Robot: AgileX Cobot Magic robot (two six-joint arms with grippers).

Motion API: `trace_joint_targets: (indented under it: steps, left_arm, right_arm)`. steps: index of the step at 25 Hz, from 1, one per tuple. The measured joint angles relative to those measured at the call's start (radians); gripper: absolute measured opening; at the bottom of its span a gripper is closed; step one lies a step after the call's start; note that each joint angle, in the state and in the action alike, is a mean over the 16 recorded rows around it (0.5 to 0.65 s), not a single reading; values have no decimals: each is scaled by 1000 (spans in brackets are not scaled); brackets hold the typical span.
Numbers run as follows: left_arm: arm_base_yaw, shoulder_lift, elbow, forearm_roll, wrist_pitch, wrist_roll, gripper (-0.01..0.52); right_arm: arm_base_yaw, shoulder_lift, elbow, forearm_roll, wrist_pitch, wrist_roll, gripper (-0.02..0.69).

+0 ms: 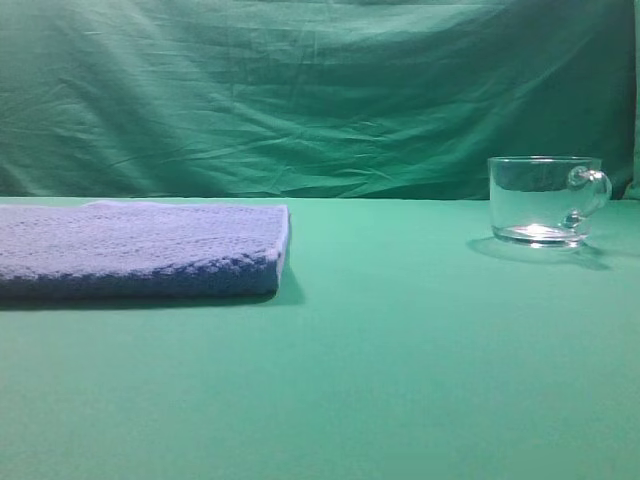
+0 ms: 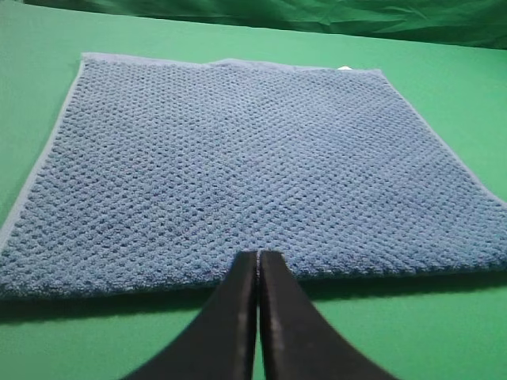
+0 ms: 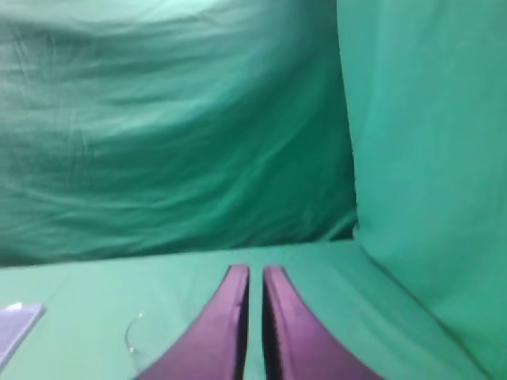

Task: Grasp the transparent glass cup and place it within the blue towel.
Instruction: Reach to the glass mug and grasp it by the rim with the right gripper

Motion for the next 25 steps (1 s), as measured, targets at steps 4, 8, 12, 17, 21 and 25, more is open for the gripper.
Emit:
trace_joint_targets:
  steps: [4, 8, 12, 17, 21, 25]
  left_arm:
    - [0, 0, 0, 0, 0, 0, 0]
    - [0, 0, 0, 0, 0, 0, 0]
    - [0, 0, 0, 0, 0, 0, 0]
    - [0, 0, 0, 0, 0, 0, 0]
    - [0, 0, 0, 0, 0, 0, 0]
    - [0, 0, 0, 0, 0, 0, 0]
  right_arm:
    - [9, 194, -131, 16, 129, -47, 48]
    - [43, 374, -236, 10, 199, -94, 48]
    - [87, 540, -322, -3, 226, -137, 52]
    - [143, 735, -410, -22, 224, -156, 136]
    - [174, 876, -469, -27, 216, -158, 276]
    - [181, 1002, -525, -14, 201, -160, 425]
